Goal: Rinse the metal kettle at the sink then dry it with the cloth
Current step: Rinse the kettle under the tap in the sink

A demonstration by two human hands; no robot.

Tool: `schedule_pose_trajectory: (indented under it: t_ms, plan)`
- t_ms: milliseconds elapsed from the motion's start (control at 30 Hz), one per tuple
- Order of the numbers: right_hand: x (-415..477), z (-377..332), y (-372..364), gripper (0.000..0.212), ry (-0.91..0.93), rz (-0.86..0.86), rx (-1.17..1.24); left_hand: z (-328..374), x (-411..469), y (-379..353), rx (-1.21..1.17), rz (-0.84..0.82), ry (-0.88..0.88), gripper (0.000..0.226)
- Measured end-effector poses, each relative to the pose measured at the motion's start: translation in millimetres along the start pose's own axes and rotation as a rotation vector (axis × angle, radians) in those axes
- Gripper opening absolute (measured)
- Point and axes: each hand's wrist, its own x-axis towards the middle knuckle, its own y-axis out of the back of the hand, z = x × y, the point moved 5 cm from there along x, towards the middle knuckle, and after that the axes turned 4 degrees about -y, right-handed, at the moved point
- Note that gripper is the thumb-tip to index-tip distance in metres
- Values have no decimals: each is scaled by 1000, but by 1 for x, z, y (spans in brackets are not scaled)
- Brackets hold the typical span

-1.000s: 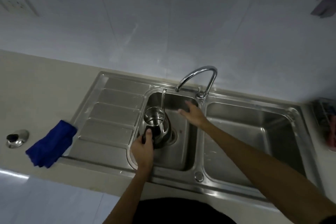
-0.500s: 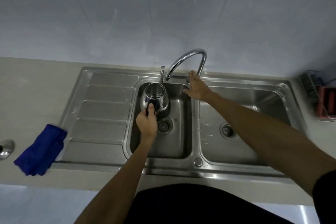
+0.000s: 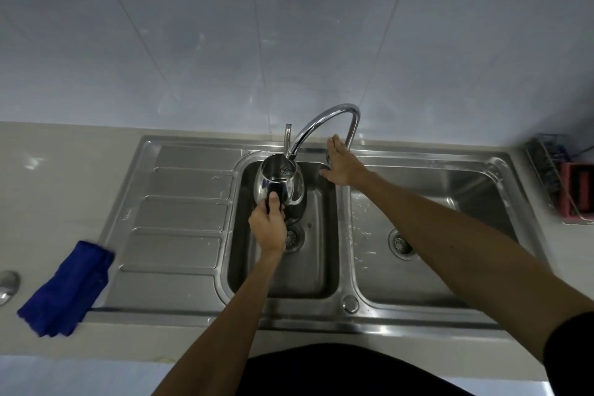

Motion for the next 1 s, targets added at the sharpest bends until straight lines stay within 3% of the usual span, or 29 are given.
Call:
schedule_pose_trajectory:
  t_ms: [467,800,900,1000]
  plan:
    - [19,-7,10,96,-37,-57,29,1,8,12,-30,45,10,42]
    - [24,-13,12,91,-51,-29,75,-2,8,10,-36,16,20,33]
    - [11,-14,3,81,-72,148,142,-3,8,7,-40,19,37,34]
    - [-4,-13,-16,48,-118,248,273,-2,6,5,-28,40,33,35]
